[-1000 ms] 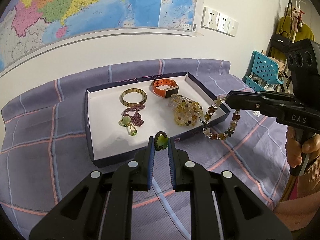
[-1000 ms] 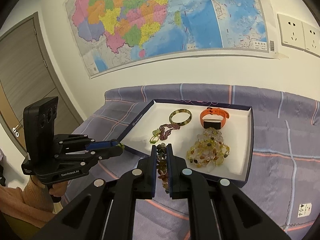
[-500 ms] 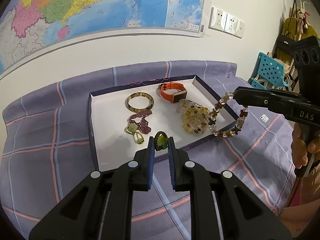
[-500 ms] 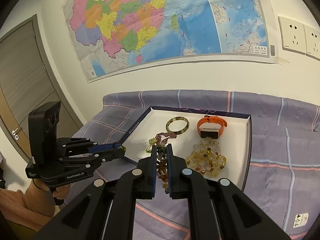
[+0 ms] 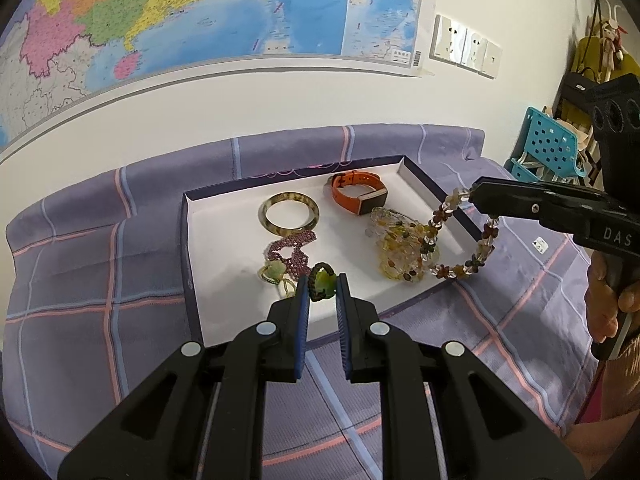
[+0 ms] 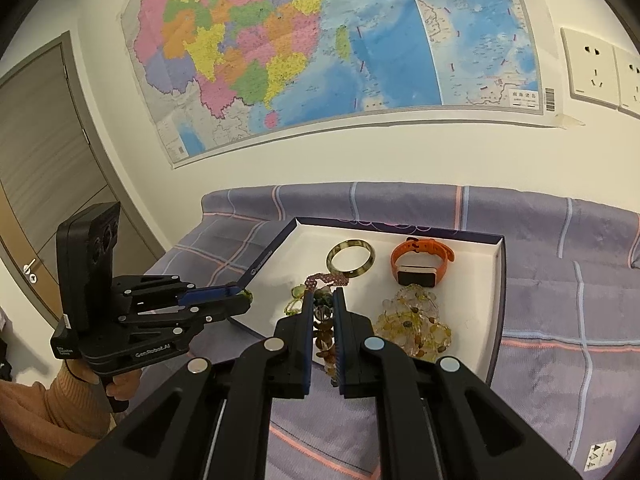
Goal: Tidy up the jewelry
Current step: 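Lower the green-stone ring into the lid with the left tool while the right tool lowers the bracelet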
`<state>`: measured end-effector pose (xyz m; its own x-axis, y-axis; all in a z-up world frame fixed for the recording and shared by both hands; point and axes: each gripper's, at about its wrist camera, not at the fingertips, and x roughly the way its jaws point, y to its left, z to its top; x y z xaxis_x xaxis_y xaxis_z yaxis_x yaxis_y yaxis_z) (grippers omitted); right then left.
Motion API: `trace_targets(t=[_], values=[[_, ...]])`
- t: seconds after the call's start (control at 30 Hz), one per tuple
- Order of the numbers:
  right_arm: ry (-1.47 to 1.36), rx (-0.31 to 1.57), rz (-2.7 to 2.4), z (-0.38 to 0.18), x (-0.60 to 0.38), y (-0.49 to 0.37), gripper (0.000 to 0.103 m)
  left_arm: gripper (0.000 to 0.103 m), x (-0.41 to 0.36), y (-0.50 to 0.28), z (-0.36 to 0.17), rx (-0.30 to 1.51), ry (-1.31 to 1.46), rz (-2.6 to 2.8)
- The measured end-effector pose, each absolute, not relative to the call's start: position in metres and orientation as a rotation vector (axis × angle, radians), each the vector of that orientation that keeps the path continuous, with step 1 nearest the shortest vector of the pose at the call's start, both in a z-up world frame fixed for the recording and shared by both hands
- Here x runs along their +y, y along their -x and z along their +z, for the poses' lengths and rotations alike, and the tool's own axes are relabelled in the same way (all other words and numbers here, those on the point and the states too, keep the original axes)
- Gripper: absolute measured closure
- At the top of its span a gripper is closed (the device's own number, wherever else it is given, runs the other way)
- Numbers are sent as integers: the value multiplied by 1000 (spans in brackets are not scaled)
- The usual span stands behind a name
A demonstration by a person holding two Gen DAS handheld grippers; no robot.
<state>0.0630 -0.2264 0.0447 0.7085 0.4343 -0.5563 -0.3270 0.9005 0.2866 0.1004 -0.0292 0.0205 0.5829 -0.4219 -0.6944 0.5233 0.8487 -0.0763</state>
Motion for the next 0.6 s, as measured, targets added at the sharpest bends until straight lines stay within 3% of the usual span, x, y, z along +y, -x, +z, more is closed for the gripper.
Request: trace_targets(t=[0.6], values=[[-180, 680, 414, 35, -224, -81, 95, 89, -34, -120, 14, 793, -133, -548]])
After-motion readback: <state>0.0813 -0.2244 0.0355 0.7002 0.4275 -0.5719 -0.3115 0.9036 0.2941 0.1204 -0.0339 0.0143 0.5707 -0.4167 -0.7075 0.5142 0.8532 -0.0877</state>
